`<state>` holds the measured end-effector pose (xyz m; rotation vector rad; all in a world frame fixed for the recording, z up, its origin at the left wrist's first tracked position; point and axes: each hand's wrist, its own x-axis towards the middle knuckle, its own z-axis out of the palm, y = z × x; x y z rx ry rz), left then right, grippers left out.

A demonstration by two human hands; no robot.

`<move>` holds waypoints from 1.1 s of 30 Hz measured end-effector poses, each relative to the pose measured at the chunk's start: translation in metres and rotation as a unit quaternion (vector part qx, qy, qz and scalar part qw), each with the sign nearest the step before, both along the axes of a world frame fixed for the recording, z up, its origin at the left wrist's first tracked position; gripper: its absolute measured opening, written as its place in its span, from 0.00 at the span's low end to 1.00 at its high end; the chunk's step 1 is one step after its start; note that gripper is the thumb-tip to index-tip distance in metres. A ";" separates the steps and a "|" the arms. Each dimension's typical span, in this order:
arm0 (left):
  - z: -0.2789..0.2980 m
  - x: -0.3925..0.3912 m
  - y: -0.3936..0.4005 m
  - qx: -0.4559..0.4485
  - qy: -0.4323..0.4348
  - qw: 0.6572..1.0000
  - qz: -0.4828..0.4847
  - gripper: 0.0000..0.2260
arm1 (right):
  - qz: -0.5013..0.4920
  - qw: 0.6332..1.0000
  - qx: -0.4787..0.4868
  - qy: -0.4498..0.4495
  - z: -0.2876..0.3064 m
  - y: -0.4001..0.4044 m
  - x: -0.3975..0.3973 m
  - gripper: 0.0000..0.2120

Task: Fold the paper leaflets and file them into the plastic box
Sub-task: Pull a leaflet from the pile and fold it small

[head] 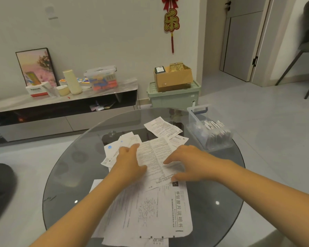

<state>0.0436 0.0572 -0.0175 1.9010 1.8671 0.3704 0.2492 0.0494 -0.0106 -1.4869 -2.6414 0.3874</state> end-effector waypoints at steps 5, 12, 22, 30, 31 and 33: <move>0.006 0.004 -0.023 -0.015 0.115 0.977 -0.181 0.26 | 0.005 0.999 -0.030 -0.029 -0.008 0.000 0.003 0.15; -0.005 0.007 -0.028 0.025 0.205 0.948 -0.242 0.10 | -0.019 0.999 -0.038 -0.033 -0.006 -0.003 -0.001 0.20; 0.001 -0.008 -0.018 0.087 0.038 0.982 -0.160 0.10 | -0.123 0.987 -0.046 0.093 0.005 0.005 0.007 0.07; 0.001 -0.013 -0.015 0.025 -0.143 0.987 -0.066 0.07 | -0.191 0.934 -0.142 0.265 0.012 0.007 0.010 0.10; -0.001 -0.014 -0.015 0.029 -0.146 0.987 -0.057 0.07 | -0.199 0.923 -0.155 0.290 0.010 0.007 0.009 0.10; -0.003 -0.013 -0.015 0.040 -0.135 0.989 -0.041 0.06 | -0.210 0.910 -0.179 0.309 0.008 0.006 0.008 0.13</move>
